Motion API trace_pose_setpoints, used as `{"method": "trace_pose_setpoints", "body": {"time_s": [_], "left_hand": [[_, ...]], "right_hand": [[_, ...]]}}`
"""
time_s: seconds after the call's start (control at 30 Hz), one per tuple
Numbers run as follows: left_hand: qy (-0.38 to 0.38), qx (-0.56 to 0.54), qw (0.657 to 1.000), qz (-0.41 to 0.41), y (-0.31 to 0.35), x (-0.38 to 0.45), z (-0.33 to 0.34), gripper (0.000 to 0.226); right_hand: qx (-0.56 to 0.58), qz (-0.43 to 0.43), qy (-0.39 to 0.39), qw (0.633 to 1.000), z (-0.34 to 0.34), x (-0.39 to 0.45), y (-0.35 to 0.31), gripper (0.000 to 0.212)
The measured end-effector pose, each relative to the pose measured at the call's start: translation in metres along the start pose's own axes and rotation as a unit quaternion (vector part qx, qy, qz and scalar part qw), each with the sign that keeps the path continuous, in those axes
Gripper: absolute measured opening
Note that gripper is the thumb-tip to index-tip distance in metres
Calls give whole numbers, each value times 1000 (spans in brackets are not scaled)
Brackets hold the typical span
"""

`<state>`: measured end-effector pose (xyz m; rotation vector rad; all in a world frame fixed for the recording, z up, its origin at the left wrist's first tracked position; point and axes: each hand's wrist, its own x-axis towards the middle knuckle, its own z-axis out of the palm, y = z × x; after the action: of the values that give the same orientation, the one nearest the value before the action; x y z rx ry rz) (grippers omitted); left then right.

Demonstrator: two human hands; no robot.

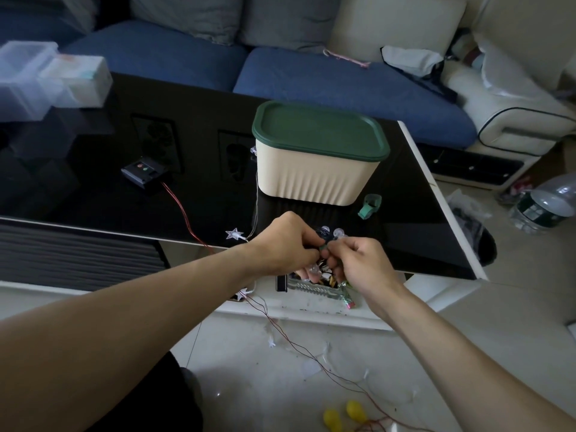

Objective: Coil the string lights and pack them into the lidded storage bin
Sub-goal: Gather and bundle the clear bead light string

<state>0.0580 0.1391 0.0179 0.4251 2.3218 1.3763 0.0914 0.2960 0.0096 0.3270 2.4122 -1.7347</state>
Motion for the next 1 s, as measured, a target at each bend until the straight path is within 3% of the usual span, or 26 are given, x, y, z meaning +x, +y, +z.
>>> {"method": "trace_pose_setpoints", "body": {"time_s": [0.37, 0.63, 0.77, 0.9, 1.0], "left_hand": [[44, 154, 985, 58, -4, 4, 0, 15], [83, 167, 981, 57, -9, 7, -1, 14], [121, 84, 989, 0, -12, 10, -6, 25], [134, -45, 988, -66, -8, 11, -7, 22], [161, -126, 975, -83, -5, 13, -5, 20]], "right_hand": [[-63, -8, -37, 997, 0, 5, -6, 28], [56, 21, -27, 998, 0, 2, -11, 41], [152, 19, -78, 985, -3, 5, -13, 35], [44, -41, -13, 998, -3, 4, -11, 22], [32, 44, -48, 997, -2, 2, -8, 11]]}}
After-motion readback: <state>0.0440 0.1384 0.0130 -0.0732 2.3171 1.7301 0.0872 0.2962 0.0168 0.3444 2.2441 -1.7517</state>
